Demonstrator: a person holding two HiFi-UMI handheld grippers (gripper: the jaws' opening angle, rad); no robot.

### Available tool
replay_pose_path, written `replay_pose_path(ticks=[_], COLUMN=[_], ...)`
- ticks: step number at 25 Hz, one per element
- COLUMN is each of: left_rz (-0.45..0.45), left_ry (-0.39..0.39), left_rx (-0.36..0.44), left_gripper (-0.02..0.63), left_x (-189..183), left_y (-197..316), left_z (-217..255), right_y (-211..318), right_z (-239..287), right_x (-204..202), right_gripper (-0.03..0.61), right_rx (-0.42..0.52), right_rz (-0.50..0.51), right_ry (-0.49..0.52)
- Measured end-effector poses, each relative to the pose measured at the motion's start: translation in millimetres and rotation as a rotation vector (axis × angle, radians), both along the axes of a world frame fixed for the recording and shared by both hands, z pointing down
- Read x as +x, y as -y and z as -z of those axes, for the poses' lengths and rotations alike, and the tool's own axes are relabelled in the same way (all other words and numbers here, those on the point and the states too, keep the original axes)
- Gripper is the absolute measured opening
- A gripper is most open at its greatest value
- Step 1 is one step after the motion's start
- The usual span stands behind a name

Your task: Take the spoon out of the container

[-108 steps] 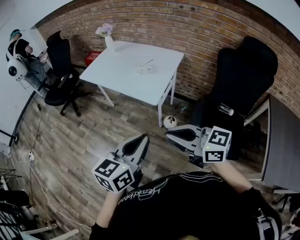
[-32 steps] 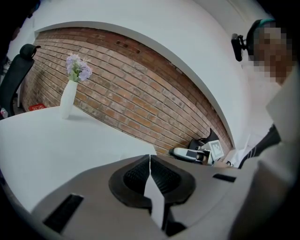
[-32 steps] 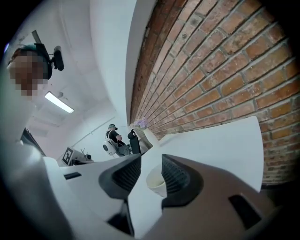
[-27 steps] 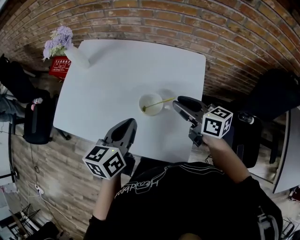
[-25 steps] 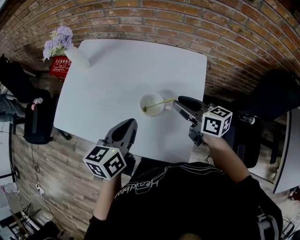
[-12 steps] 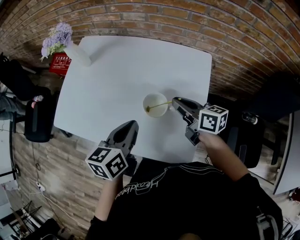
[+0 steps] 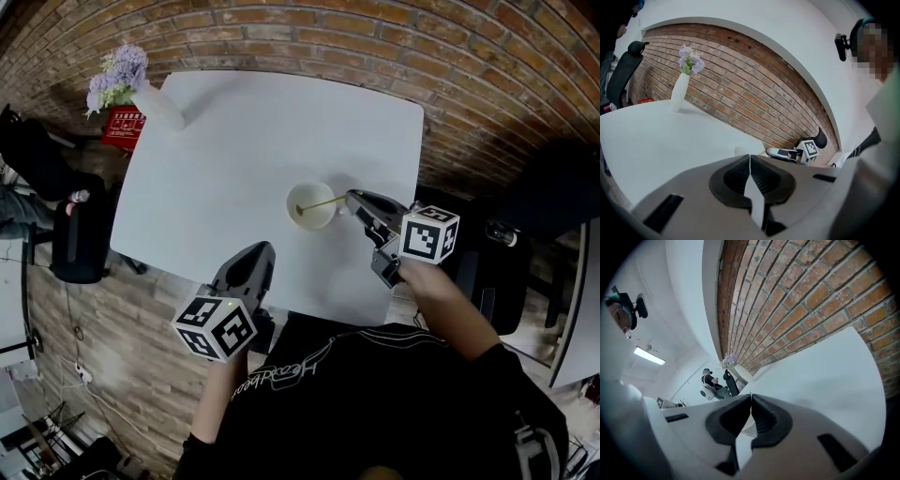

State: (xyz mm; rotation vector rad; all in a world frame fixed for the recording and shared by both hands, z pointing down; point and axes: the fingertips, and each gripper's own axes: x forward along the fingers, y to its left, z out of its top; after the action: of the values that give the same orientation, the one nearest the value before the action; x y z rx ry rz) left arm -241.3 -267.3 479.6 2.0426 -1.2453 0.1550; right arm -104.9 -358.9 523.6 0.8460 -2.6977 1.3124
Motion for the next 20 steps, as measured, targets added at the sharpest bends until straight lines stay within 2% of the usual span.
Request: replay_pose_path(ticks=[5, 9, 16, 20], left_rz=[0.014, 0.001, -0.023, -0.024], left_ry=[-0.005, -0.009, -0.015, -0.026], left_rx=[0.03, 0.063, 0.141, 0.194], left_gripper=[0.008, 0.008, 0.008, 0.008], left_x=[4, 15, 42, 55], left_y=[-9, -21, -47, -61], left_z=[10, 19, 45, 65], right_y=[-9, -21, -55, -87], right_z=[21, 53, 112, 137], right_x=[7, 15, 36, 45], right_gripper=[0.0, 0.0, 0.0, 0.0], right_rx=[0.045, 0.157, 0.285, 0.382], right_rz=[-0.005, 0.001, 0.01, 0.053], right_ry=[0.025, 0.039, 0.084, 0.066])
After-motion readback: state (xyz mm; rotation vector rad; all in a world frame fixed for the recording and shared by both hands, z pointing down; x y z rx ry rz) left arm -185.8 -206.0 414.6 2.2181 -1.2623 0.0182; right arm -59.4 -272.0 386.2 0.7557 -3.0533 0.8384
